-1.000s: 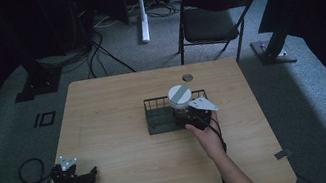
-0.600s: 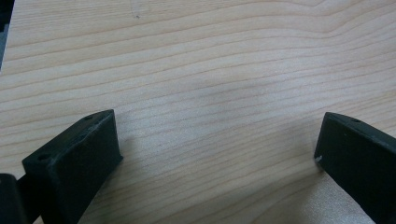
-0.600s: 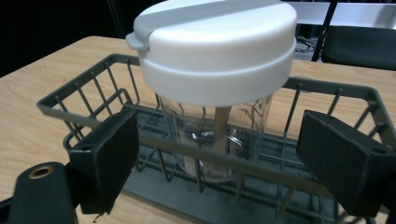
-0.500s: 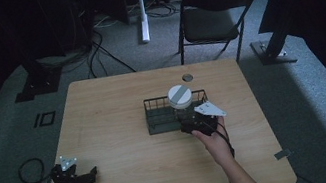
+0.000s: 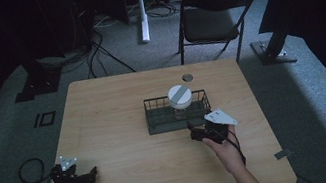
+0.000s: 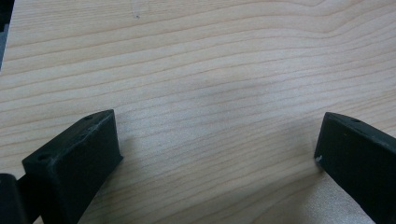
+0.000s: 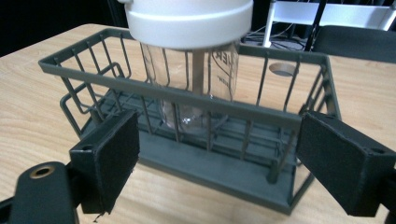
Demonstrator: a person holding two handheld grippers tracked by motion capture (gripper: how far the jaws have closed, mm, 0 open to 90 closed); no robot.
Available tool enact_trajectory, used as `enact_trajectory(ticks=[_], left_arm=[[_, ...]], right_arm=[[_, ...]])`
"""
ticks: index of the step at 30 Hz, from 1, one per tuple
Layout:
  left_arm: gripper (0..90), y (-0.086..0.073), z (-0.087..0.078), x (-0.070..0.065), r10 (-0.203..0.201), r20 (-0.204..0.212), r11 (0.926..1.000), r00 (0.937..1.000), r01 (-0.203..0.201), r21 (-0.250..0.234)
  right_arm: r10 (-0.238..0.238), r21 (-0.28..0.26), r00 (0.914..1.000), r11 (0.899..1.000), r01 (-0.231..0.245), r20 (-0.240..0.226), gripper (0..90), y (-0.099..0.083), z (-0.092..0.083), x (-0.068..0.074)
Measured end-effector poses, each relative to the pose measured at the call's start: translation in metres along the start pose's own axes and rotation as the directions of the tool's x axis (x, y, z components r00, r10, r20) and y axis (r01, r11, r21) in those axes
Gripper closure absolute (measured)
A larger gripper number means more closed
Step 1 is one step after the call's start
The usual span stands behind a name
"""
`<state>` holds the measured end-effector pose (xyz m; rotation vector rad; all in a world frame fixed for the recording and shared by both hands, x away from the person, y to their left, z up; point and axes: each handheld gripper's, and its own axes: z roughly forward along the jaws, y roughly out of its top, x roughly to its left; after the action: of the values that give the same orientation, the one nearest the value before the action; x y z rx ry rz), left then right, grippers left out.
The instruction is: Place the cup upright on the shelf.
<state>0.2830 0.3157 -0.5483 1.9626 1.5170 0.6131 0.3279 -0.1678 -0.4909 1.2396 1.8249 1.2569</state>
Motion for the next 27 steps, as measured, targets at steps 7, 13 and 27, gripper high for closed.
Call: enact_trajectory(ticks=[7,13,27], left_arm=[[0.2,0.0,0.0,0.0,0.0,0.0,1.0,1.0,0.0,0.0],[0.2,0.0,0.0,0.0,0.0,0.0,1.0,1.0,0.0,0.0],[0.2,0.0,0.0,0.0,-0.001,-0.003,1.0,1.0,0.001,0.002]], right_arm=[[0.008,0.023,1.0,1.0,-0.008,0.006,13.2,-0.011,-0.007,-0.011],[0.009,0.049,0.9996,0.999,-0.01,0.026,13.2,-0.021,-0.01,-0.024],[0.032,0.103,0.9989,0.994,-0.036,0.035,13.2,-0.042,-0.011,-0.045]])
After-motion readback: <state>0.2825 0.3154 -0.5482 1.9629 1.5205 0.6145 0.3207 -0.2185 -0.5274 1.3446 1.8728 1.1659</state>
